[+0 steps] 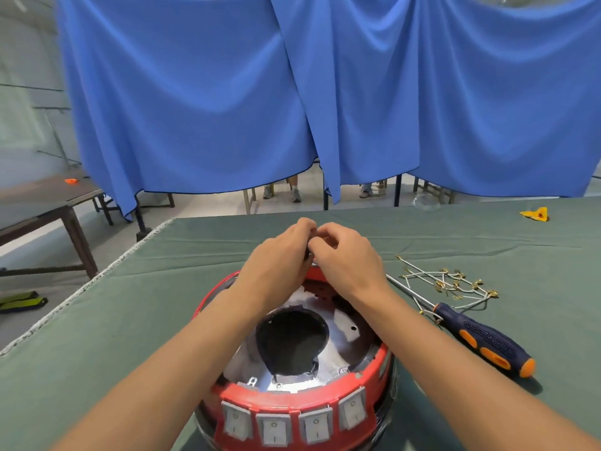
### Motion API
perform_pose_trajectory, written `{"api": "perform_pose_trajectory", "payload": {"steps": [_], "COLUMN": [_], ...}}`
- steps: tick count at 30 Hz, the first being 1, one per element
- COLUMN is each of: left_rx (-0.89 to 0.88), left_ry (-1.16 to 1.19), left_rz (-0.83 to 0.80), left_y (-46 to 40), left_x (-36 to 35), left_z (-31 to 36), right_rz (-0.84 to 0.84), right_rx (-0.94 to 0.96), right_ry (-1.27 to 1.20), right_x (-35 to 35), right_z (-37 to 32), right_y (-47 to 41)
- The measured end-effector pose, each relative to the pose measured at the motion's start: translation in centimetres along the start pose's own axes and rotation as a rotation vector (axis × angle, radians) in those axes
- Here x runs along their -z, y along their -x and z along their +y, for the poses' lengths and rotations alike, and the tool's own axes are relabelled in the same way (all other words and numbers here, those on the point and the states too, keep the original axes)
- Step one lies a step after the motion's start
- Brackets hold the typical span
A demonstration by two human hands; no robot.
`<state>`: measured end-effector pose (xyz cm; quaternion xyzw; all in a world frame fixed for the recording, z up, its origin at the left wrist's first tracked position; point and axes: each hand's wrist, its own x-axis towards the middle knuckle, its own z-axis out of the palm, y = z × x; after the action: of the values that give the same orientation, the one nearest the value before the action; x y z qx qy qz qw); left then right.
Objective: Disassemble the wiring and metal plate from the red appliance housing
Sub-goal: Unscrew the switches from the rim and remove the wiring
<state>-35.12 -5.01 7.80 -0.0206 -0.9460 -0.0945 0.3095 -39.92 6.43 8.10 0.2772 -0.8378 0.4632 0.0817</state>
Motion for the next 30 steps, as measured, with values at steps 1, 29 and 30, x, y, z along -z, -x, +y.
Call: {"api": "perform_pose_trajectory", "payload": {"steps": [1, 29, 30], "left_rx": [0.018, 0.090, 0.097], "left_ry": [0.020, -0.146, -0.144], "left_rz": [0.008, -0.306, -0.306], "left_y": [0.1, 0.0, -0.1], "left_x": [0.0, -2.1, -2.2], "left_z": [0.1, -2.9, -3.0], "right_rz": [-0.010, 0.161, 0.187], "right_rx": [0.016, -0.182, -0.166], "right_ry": [-0.055, 0.101, 0.127], "right_x": [0.0, 4.3, 4.5], "right_z": [-0.1, 10.0, 9.9], "right_y": [0.1, 0.7, 0.8]}}
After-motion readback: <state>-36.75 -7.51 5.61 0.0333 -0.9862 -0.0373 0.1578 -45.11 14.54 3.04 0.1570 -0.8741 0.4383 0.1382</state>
